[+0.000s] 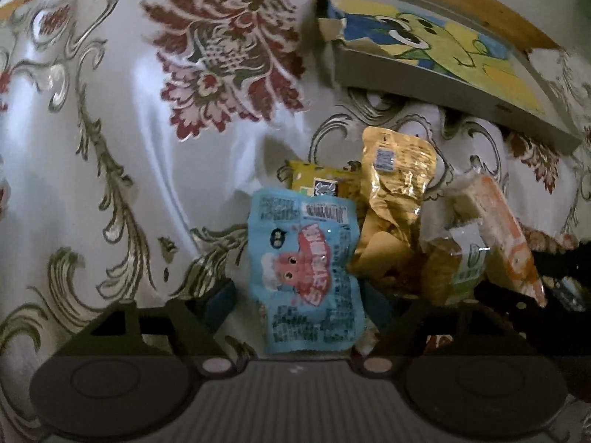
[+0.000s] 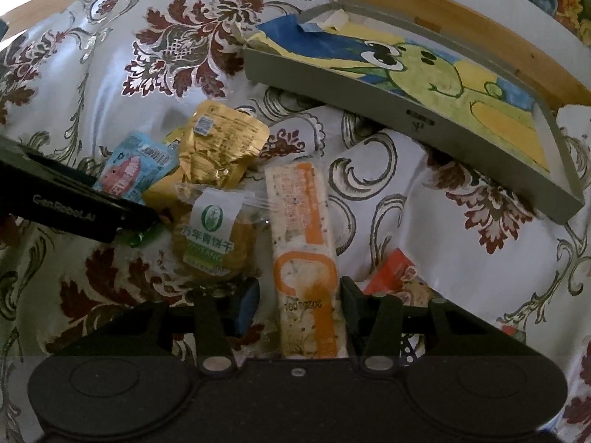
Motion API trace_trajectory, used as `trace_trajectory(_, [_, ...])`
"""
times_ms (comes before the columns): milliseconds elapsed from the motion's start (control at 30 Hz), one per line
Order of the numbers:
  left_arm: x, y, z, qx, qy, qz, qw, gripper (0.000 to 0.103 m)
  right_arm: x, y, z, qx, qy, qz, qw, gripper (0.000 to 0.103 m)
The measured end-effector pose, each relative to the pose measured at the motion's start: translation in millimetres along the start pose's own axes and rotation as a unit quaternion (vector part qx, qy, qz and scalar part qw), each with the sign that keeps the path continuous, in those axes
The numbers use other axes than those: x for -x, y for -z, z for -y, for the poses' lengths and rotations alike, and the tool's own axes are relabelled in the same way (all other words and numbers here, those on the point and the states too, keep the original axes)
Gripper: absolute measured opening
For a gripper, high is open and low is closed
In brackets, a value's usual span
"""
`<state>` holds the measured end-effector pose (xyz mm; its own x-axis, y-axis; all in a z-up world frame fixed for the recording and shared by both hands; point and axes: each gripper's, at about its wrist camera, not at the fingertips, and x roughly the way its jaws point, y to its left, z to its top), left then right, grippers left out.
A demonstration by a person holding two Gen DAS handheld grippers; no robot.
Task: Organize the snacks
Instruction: 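Grasp the blue pig-print packet with the left tool while the right grasps the orange-white bar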
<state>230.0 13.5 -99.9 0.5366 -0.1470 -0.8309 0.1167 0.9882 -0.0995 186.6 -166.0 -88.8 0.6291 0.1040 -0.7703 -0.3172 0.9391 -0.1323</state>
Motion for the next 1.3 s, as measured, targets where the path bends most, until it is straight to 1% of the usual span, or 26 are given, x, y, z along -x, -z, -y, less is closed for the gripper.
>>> trace_trajectory(67, [0.9,1.3,-0.6,0.009,0.008,-0.002,0.9999,0.064,0.2,-0.4,0.3,-0.003,0.001,-0.001,1.0,0.046])
trace_trajectory(133, [3.4,2.5,0.7,0.012,0.012,-0.002,0.9998,0.063,0.4,-0.6,-1.0,0.0,0.011,-0.002,1.0,0.037])
trace_trajectory(333, [10.3,5.8,4.6,0.038,0.011,-0.02,0.999,0.059,2.8,0.0,-4.0,0.01,0.024,-0.002,1.0,0.035])
trace_trajectory(467, [20.7,14.1,11.8,0.04,0.02,-0.027,0.9987,0.057,6.3,0.7,-6.0,0.008,0.016,-0.001,1.0,0.035])
trace_trajectory(633, [24.2,17.0,21.2,0.031,0.026,-0.026,0.9988,0.057,8.4,2.1,-11.8,0.011,0.004,-0.001,1.0,0.035])
trace_trajectory(667, [23.7,16.8,22.2,0.029,0.027,-0.027,0.9988,0.057,6.4,2.9,-12.7,0.013,0.006,-0.002,1.0,0.036])
trace_trajectory(733, [24.0,16.8,22.0,0.034,0.032,-0.025,0.9986,0.057,0.0,4.0,-12.3,0.015,0.009,-0.011,1.0,0.043])
trace_trajectory(767, [24.8,17.4,22.2,0.036,0.033,-0.024,0.9985,0.057,-4.3,4.8,-11.4,0.013,0.008,-0.023,1.0,0.043])
trace_trajectory(800, [25.6,17.4,22.1,0.04,0.035,-0.023,0.9983,0.057,-7.6,5.8,-10.0,0.005,0.005,-0.033,0.999,0.043])
trace_trajectory(867, [28.5,17.9,20.8,0.053,0.04,-0.023,0.9975,0.056,-6.9,5.6,-8.7,-0.006,0.001,-0.035,0.999,0.039])
trace_trajectory(900, [30.7,18.5,19.5,0.066,0.046,-0.026,0.9964,0.056,-5.0,4.7,-8.9,-0.007,0.001,-0.035,0.999,0.036])
trace_trajectory(1000, [36.8,23.2,14.6,0.101,0.063,-0.035,0.9923,0.052,4.9,4.4,-12.6,-0.002,0.007,-0.024,1.0,0.035])
trace_trajectory(1033, [37.8,25.1,13.5,0.109,0.065,-0.037,0.9912,0.044,8.4,4.9,-15.3,0.004,0.01,-0.018,1.0,0.035])
trace_trajectory(1067, [39.0,27.7,12.3,0.117,0.068,-0.042,0.9899,0.021,12.5,6.1,-18.5,0.012,0.015,-0.013,1.0,0.034])
trace_trajectory(1100, [38.8,29.7,11.5,0.122,0.069,-0.047,0.9891,0.017,17.2,7.8,-22.7,0.024,0.02,-0.007,0.999,0.034])
trace_trajectory(1167, [34.0,33.5,9.5,0.132,0.086,-0.071,0.985,0.017,25.5,11.3,-29.8,0.049,0.029,0.005,0.998,0.034])
trace_trajectory(1200, [30.4,35.4,8.8,0.137,0.087,-0.081,0.9835,0.017,28.0,11.6,-32.5,0.059,0.032,0.009,0.998,0.034])
trace_trajectory(1300, [27.4,37.5,6.9,0.146,0.086,-0.077,0.9825,0.017,31.8,12.9,-35.8,0.068,0.032,0.012,0.997,0.034])
